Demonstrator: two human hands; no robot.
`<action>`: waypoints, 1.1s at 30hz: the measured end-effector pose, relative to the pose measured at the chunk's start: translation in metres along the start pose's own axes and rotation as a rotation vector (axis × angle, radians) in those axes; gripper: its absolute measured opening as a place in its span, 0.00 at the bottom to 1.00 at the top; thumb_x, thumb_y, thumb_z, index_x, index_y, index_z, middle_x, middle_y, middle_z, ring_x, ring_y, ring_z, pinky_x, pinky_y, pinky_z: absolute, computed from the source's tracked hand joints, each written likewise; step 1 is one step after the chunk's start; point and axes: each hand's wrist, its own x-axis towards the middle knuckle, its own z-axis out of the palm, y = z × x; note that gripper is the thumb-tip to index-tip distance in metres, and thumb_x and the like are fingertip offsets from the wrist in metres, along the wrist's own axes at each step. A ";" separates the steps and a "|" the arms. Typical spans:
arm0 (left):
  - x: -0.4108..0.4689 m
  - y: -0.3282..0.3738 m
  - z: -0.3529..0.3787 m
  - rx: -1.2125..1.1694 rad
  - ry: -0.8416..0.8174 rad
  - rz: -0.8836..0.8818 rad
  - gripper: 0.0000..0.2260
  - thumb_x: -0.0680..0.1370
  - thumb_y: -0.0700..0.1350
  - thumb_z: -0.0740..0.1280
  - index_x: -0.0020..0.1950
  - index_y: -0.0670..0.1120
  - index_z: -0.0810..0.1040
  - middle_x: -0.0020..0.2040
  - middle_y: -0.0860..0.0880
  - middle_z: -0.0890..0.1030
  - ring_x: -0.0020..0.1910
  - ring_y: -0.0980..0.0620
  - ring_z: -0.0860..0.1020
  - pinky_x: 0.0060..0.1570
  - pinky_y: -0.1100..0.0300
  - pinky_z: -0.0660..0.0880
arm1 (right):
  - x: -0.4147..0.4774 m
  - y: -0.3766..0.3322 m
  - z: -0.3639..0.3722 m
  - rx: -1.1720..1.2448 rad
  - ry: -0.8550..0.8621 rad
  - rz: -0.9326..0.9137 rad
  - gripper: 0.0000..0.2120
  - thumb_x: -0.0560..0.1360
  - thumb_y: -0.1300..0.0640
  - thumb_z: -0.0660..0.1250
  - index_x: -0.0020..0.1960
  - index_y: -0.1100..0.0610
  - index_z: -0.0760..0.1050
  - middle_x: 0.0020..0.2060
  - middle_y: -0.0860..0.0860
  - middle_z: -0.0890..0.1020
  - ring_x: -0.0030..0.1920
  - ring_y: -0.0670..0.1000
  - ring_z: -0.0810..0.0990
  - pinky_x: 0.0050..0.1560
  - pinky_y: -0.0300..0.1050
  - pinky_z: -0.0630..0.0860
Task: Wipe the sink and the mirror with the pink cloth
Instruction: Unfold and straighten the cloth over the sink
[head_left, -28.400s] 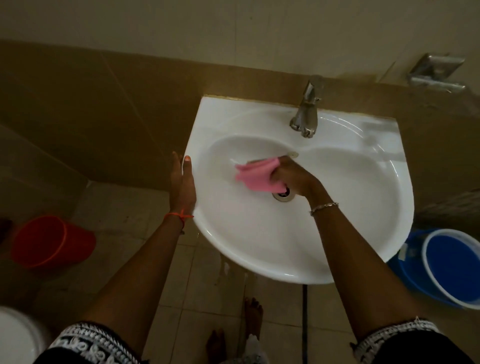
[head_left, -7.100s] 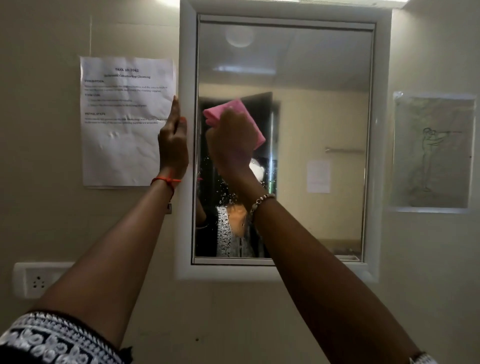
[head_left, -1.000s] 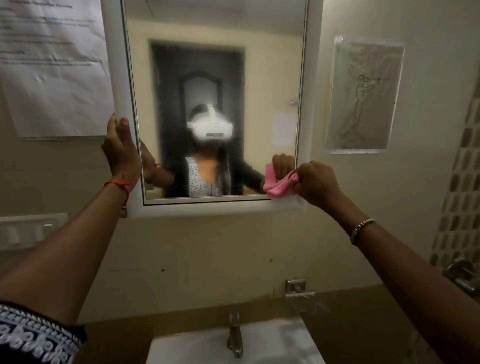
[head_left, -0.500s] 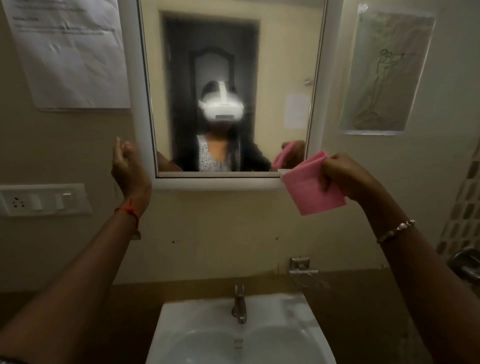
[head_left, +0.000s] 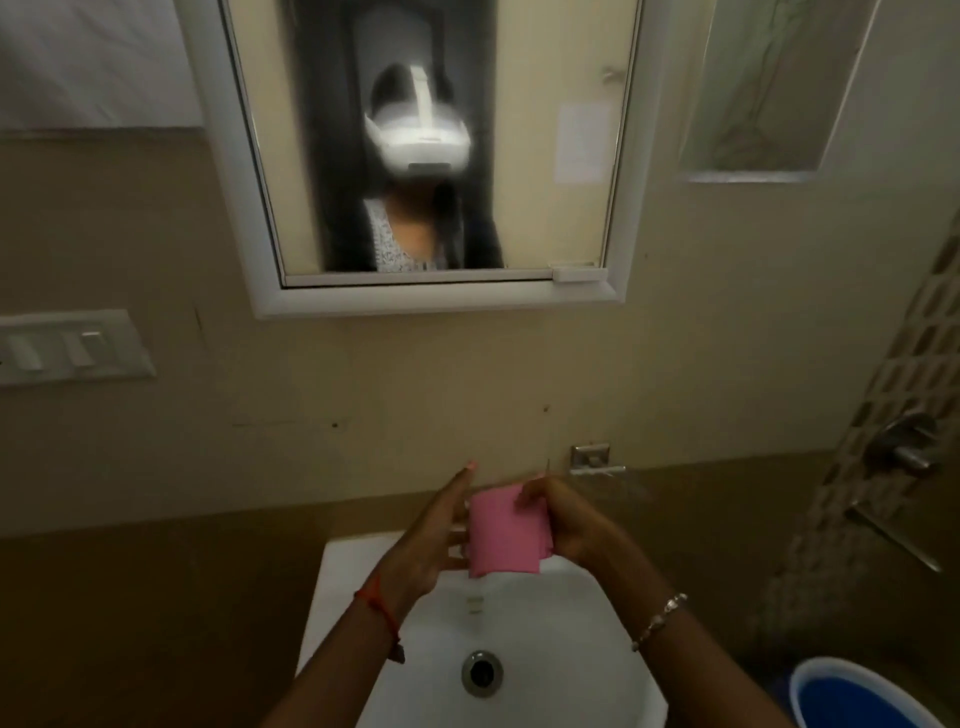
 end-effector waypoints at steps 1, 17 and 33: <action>0.003 -0.004 0.000 0.027 -0.030 -0.031 0.20 0.74 0.65 0.57 0.53 0.50 0.71 0.54 0.47 0.76 0.54 0.44 0.76 0.56 0.46 0.73 | 0.002 0.006 0.000 0.003 -0.024 0.017 0.22 0.68 0.60 0.61 0.60 0.66 0.71 0.58 0.65 0.76 0.58 0.63 0.75 0.59 0.57 0.72; 0.062 -0.045 0.037 -0.348 -0.414 -0.153 0.30 0.57 0.59 0.76 0.55 0.48 0.79 0.46 0.45 0.84 0.43 0.48 0.83 0.40 0.55 0.80 | 0.009 0.023 -0.035 -0.252 0.030 -0.070 0.16 0.77 0.53 0.62 0.65 0.51 0.67 0.47 0.56 0.77 0.44 0.55 0.78 0.50 0.49 0.79; 0.133 -0.027 0.049 -0.425 -0.250 -0.075 0.10 0.76 0.36 0.61 0.57 0.38 0.71 0.41 0.43 0.82 0.43 0.47 0.77 0.30 0.64 0.79 | 0.032 -0.022 -0.164 0.068 0.350 -0.013 0.04 0.75 0.70 0.59 0.50 0.66 0.70 0.40 0.58 0.76 0.39 0.53 0.77 0.28 0.39 0.80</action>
